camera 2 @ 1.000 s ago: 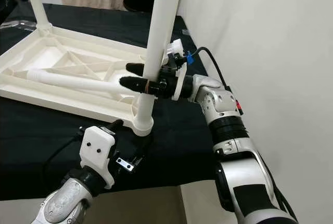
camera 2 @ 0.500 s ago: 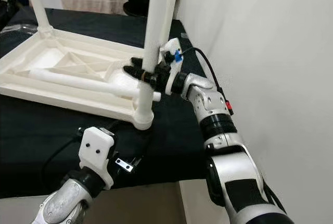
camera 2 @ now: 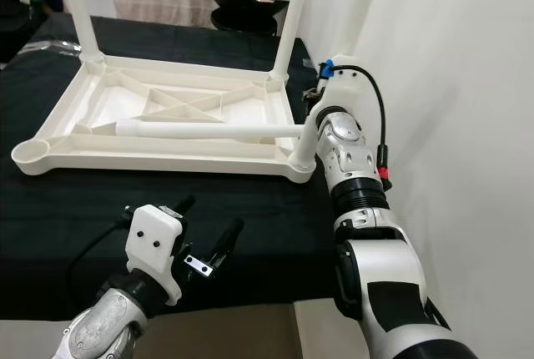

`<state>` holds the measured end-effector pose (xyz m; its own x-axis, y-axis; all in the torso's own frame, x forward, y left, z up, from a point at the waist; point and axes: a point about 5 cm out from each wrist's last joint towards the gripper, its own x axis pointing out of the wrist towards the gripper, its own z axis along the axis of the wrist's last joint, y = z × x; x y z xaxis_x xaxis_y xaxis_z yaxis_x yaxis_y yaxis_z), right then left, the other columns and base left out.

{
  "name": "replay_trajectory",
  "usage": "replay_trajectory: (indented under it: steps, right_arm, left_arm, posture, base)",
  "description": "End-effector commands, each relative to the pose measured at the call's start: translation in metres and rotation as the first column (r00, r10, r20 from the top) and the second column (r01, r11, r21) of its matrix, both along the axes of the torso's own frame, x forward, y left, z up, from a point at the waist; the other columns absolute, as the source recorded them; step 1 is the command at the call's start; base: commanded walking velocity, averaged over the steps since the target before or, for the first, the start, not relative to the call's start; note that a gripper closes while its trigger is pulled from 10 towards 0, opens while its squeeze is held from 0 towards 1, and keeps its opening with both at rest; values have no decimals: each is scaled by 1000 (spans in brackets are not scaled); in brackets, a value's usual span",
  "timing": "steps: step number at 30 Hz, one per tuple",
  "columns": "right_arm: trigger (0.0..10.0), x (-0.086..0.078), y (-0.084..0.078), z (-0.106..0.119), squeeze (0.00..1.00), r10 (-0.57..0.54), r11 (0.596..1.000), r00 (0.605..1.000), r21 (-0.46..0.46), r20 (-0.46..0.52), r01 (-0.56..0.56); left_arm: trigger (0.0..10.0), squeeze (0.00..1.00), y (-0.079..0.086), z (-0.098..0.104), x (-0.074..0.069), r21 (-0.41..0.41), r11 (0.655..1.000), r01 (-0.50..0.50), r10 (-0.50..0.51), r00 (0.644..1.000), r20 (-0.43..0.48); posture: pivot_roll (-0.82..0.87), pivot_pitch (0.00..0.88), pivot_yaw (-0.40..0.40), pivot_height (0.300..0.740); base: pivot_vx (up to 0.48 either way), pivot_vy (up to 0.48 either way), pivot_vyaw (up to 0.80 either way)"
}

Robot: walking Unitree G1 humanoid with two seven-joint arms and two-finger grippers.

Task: Building children table

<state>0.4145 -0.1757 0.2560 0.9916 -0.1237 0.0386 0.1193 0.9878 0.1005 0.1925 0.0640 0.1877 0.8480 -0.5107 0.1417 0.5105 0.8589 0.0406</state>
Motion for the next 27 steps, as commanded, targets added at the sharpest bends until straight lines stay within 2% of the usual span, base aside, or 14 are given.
replay_trajectory:
  steps: [1, 2, 3, 4, 5, 6, 7, 10, 11, 12, 13, 16, 21, 27]
  right_arm:
    - [10000, 2, 21, -18, 271, 120, 990, 989, 80, -89, -113]
    - [10000, 2, 21, -18, 271, 120, 990, 989, 80, -89, -113]
    - [10000, 3, 31, -12, 584, 193, 976, 980, 115, -45, -187]
    - [10000, 3, 31, -12, 584, 193, 976, 980, 115, -45, -187]
    - [10000, 4, 42, -5, 1000, 285, 948, 959, 148, -1, -282]
    - [10000, 4, 49, -1, 8, 370, 909, 929, 194, 26, -368]
    - [10000, 4, 49, -1, 8, 370, 909, 929, 194, 26, -368]
    - [10000, -6, 65, 20, 0, 686, 673, 708, 225, 166, -705]
    - [10000, -6, 65, 20, 0, 686, 673, 708, 225, 166, -705]
    - [10000, -23, 66, 25, 0, 843, 490, 497, 86, 204, -867]
    - [10000, -33, 65, 24, 0, 905, 388, 382, 3, 187, -921]
    - [10000, -50, 63, 17, 0, 967, 225, 213, -68, 142, -972]
    - [10000, -64, 60, 7, 0, 995, 34, 28, -61, 98, -998]
    - [10000, -67, 60, 5, 0, 994, -47, -52, -60, 93, -997]
  left_arm:
    - [10000, 0, -3, -2, -1, 6, 1000, 6, -5, 1000, -8]
    - [10000, 0, -3, -2, -1, 6, 1000, 6, -5, 1000, -8]
    - [10000, 0, -3, -2, -1, 6, 1000, 6, -6, 1000, -9]
    - [10000, 0, -3, -2, -1, 6, 1000, 6, -6, 1000, -9]
    - [10000, 0, -3, -2, -1, 5, 1000, 6, -6, 1000, -9]
    - [10000, 0, -3, -2, -1, 6, 1000, 5, -5, 1000, -9]
    - [10000, 0, -3, -2, -1, 6, 1000, 5, -5, 1000, -9]
    - [10000, 0, -3, -2, -1, 6, 1000, 6, -6, 1000, -9]
    - [10000, 0, -3, -2, -1, 6, 1000, 6, -6, 1000, -9]
    - [10000, 0, -2, -3, -1, 6, 1000, 5, -5, 1000, -10]
    - [10000, 0, -2, -3, -1, 7, 1000, 5, -5, 1000, -10]
    - [10000, 0, -2, -3, -1, 8, 1000, 6, -5, 1000, -9]
    - [10000, 0, -3, -2, -1, 5, 1000, 5, -5, 1000, -7]
    - [10000, 0, -3, -2, -1, 7, 1000, 7, -7, 1000, -4]
  posture:
    - [64, 128, -153, 740]
    - [64, 128, -153, 740]
    - [64, 128, -153, 740]
    - [64, 128, -153, 740]
    - [64, 128, -152, 740]
    - [64, 128, -152, 740]
    - [64, 128, -152, 740]
    - [65, 121, -150, 740]
    - [65, 121, -150, 740]
    - [65, 119, -153, 740]
    - [65, 117, -151, 740]
    - [65, 115, -153, 740]
    - [68, 108, -155, 740]
    - [73, 106, -155, 740]
  base:
    - [0, 0, 0]
    - [0, 0, 0]
    - [0, 0, 0]
    - [0, 0, 0]
    - [0, 0, 0]
    - [0, 0, 0]
    - [0, 0, 0]
    - [0, 0, 0]
    - [0, 0, 0]
    - [0, 0, 0]
    - [0, 0, 0]
    - [0, 0, 0]
    - [0, 0, 0]
    - [0, 0, 0]
